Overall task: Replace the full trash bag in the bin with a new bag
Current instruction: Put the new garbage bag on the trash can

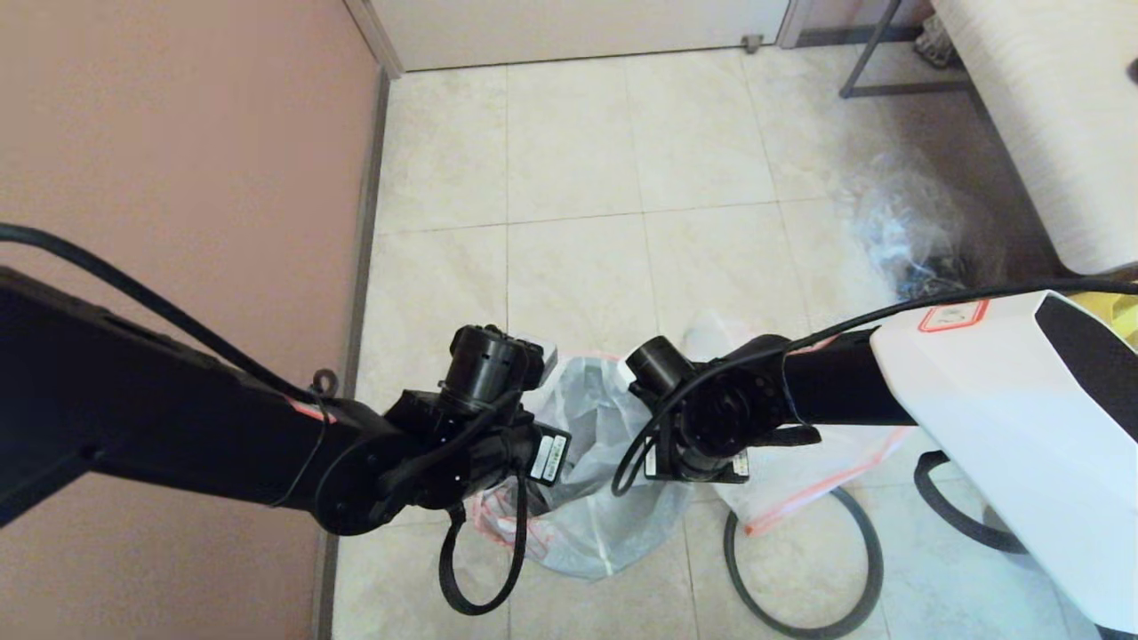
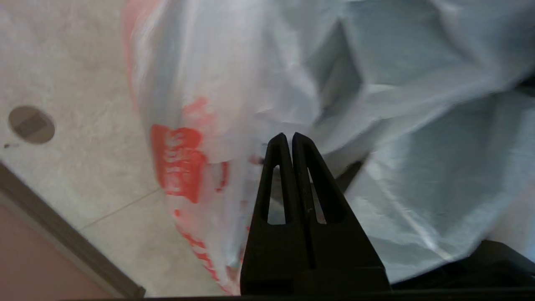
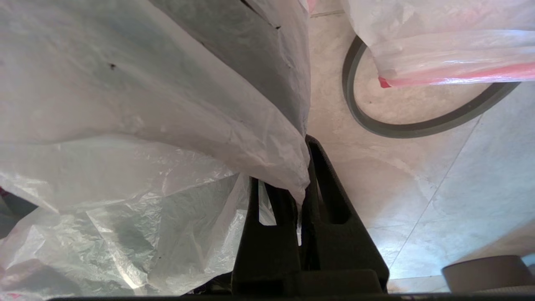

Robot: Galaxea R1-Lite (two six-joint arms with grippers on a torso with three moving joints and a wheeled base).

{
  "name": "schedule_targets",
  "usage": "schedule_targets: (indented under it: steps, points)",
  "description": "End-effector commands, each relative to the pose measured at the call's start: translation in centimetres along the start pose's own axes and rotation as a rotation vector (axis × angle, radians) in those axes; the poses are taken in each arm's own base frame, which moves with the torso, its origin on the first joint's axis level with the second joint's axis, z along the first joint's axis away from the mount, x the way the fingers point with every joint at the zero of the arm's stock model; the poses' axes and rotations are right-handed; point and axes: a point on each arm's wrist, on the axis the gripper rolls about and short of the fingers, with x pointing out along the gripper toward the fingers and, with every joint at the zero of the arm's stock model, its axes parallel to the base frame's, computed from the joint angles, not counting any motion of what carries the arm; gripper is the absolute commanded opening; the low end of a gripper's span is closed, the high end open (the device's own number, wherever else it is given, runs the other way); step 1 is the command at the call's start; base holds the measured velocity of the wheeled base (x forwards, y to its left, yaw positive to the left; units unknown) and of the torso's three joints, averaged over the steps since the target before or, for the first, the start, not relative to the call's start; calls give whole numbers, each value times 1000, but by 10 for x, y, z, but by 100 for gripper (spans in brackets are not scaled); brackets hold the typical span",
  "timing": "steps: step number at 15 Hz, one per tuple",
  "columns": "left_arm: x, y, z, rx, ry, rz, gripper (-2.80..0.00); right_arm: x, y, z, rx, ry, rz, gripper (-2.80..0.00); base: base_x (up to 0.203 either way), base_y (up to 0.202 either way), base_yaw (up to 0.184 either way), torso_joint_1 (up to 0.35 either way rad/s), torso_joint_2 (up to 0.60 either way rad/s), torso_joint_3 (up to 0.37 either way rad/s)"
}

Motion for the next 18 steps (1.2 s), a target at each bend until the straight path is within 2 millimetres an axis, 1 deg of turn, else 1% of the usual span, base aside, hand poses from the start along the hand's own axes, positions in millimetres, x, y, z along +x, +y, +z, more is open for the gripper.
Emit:
schedule_targets:
  steps: [1, 4, 6, 8, 9, 11, 14, 16, 18]
  points:
    - [10, 8, -4, -10, 25, 16, -280, 14, 0, -5, -6, 22, -23, -280, 0, 0, 0, 0, 0, 0]
    - [21, 29, -7, -14, 48, 28, -280, 19, 4, -3, -5, 22, -26, -280, 0, 0, 0, 0, 0, 0]
    - [24, 37, -7, -25, 50, 30, -280, 20, 4, -3, -6, 27, -30, -280, 0, 0, 0, 0, 0, 0]
    - [28, 49, -3, -53, 37, 58, -280, 20, 3, -2, -3, 25, -30, -280, 0, 0, 0, 0, 0, 0]
    - [29, 58, 1, -74, 25, 77, -280, 19, 3, -1, -1, 23, -28, -280, 0, 0, 0, 0, 0, 0]
    - [28, 74, 8, -105, 2, 109, -280, 19, 3, -2, -3, 24, -29, -280, 0, 0, 0, 0, 0, 0]
    - [22, 76, 13, -122, -30, 108, -280, 22, 3, -1, -1, 25, -31, -280, 0, 0, 0, 0, 0, 0]
    - [29, 79, 10, -126, -15, 103, -280, 22, 3, -1, 0, 25, -32, -280, 0, 0, 0, 0, 0, 0]
    - [30, 88, 12, -141, -26, 123, -280, 23, 0, 2, 2, 24, -36, -280, 0, 0, 0, 0, 0, 0]
